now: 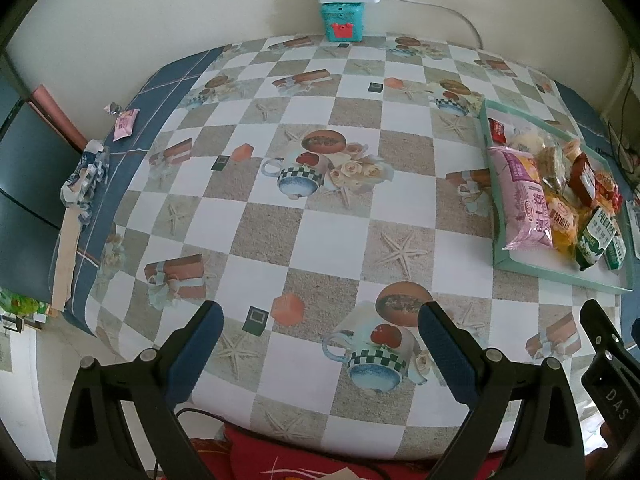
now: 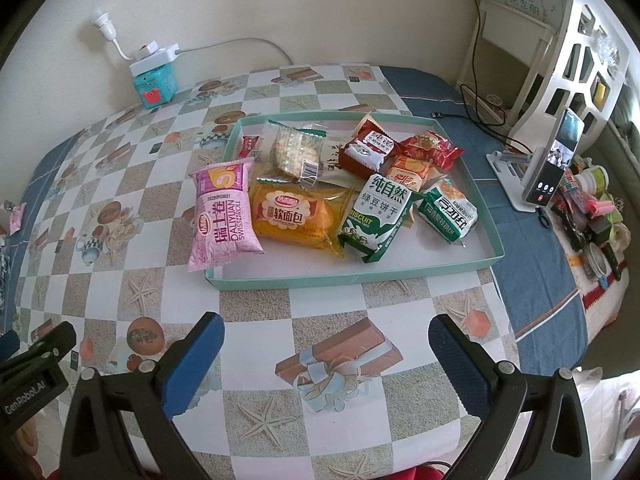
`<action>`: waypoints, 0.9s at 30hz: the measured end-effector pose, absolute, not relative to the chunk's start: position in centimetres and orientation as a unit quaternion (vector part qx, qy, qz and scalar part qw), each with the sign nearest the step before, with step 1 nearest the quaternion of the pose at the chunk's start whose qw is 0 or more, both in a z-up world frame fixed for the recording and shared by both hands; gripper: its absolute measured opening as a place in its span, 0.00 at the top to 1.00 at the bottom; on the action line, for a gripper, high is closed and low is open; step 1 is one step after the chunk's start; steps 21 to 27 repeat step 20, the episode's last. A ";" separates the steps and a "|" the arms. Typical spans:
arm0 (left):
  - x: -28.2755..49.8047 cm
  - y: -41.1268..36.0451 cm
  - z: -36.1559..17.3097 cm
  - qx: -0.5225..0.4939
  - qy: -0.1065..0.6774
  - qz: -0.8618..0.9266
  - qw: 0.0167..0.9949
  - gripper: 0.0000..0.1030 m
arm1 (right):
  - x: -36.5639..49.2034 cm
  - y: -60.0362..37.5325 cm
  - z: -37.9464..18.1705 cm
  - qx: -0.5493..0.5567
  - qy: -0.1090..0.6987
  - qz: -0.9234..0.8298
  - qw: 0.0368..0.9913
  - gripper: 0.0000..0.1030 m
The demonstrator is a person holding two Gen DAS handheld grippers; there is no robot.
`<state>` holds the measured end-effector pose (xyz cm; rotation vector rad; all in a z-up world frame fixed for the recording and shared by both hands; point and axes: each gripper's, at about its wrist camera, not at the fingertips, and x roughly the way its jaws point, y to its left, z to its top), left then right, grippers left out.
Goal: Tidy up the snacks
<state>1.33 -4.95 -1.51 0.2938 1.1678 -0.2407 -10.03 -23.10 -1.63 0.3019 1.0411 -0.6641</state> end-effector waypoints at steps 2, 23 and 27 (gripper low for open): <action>1.4 -4.9 -1.5 0.139 0.548 -0.113 0.817 0.05 | -10.0 -23.1 -1.6 0.141 0.486 -0.310 0.805 0.00; 1.3 -5.2 -1.5 0.140 0.548 -0.116 0.817 0.05 | -10.1 -23.1 -1.7 0.141 0.488 -0.309 0.804 0.00; 1.3 -5.2 -1.5 0.140 0.548 -0.116 0.817 0.05 | -10.1 -23.1 -1.7 0.141 0.488 -0.309 0.804 0.00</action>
